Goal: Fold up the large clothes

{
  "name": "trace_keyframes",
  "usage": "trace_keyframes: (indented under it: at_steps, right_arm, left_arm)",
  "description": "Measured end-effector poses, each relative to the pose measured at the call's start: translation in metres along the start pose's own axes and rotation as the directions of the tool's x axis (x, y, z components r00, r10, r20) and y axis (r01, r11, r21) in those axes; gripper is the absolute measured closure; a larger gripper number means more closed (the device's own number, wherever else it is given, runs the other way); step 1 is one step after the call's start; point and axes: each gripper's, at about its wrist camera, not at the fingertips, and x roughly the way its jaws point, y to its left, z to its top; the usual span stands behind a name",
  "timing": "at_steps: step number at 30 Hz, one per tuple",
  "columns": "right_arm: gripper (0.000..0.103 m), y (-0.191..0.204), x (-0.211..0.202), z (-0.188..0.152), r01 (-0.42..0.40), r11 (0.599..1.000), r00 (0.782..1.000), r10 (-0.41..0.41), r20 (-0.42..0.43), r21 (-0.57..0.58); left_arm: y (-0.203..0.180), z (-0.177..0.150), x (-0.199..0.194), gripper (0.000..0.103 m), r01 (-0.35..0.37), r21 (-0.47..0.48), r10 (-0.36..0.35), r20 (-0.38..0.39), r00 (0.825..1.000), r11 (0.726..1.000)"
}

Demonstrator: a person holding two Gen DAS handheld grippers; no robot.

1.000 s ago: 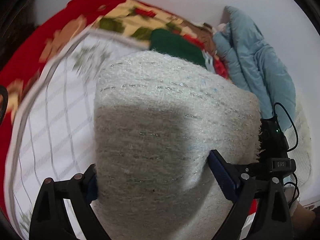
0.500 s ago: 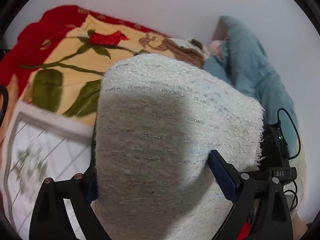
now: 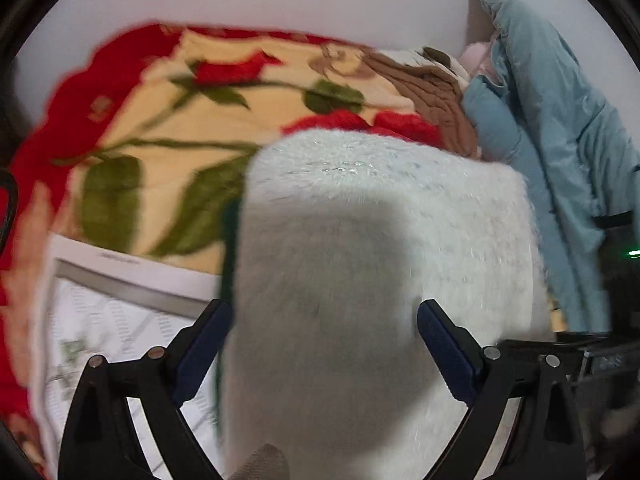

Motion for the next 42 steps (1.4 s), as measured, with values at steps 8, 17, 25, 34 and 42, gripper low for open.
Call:
trace_keyframes:
  at_steps: [8,17,25,34,42]
  right_arm:
    - [0.000,0.042,-0.082,-0.108,0.416,0.909,0.888,-0.404,0.221,-0.007]
    - [0.000,0.109,-0.230,-0.239,0.520,0.847,0.760,-0.516,0.394,0.106]
    - [0.000,0.169,-0.351,-0.354,0.520,0.840,0.686,-0.518,0.512,0.153]
    - [0.000,0.224,-0.464,-0.473,0.513,0.850,0.624,-0.468,0.626,0.124]
    - [0.000,0.255,-0.528,-0.550,0.499,0.863,0.585,-0.405,0.703,0.083]
  left_arm:
    - [-0.028,-0.054,-0.090,0.005,-0.187,0.028,0.184,0.071,0.980,0.982]
    - [-0.062,-0.093,-0.229,0.004,-0.219,0.032,0.210,0.170,0.963,0.975]
    - [-0.085,-0.138,-0.366,0.004,-0.183,0.044,0.166,0.258,0.952,0.982]
    - [-0.101,-0.190,-0.488,0.004,-0.192,0.053,0.164,0.334,0.928,0.980]
    - [-0.113,-0.217,-0.547,0.004,-0.199,0.015,0.177,0.392,0.903,0.980]
